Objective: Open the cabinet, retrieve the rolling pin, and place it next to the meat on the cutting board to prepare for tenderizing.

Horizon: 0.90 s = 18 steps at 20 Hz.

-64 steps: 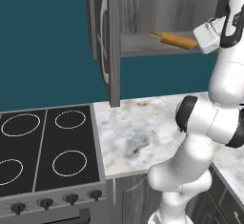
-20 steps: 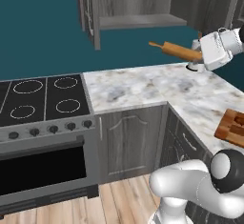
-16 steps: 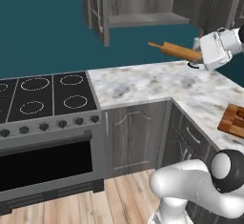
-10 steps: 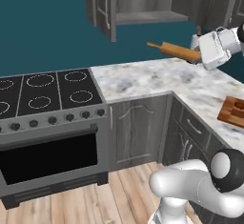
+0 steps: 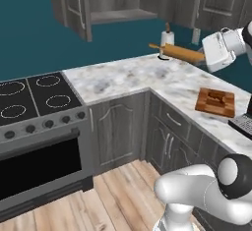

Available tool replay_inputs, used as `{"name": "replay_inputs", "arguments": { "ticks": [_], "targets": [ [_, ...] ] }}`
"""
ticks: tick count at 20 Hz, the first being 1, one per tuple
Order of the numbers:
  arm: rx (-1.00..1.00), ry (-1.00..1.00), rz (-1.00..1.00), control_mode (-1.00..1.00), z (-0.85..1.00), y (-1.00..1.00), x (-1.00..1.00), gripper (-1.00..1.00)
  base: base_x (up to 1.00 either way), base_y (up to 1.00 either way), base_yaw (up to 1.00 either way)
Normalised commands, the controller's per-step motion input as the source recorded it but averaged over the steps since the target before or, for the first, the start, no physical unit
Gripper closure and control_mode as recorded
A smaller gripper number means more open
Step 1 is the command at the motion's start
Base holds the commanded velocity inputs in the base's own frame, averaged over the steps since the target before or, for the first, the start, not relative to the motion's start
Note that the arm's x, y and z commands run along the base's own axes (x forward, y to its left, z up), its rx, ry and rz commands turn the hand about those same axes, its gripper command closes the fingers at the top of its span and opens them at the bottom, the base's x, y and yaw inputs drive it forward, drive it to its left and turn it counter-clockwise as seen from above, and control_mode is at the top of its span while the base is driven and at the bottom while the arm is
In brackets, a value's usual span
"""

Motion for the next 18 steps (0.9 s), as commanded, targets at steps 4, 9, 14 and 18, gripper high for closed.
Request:
{"name": "replay_inputs", "arguments": {
  "ticks": [4,9,14,18],
  "targets": [
    [0.00,0.00,0.00,1.00,0.00,0.00,0.00,1.00,-0.25,0.49,-0.46],
    [0.00,0.00,0.00,1.00,0.00,0.00,0.00,1.00,-0.12,0.55,-0.48],
    [0.00,0.00,0.00,1.00,0.00,0.00,0.00,1.00,0.00,0.44,-0.49],
    [0.00,0.00,0.00,1.00,0.00,0.00,0.00,1.00,0.00,0.30,-0.49]
  ]
}}
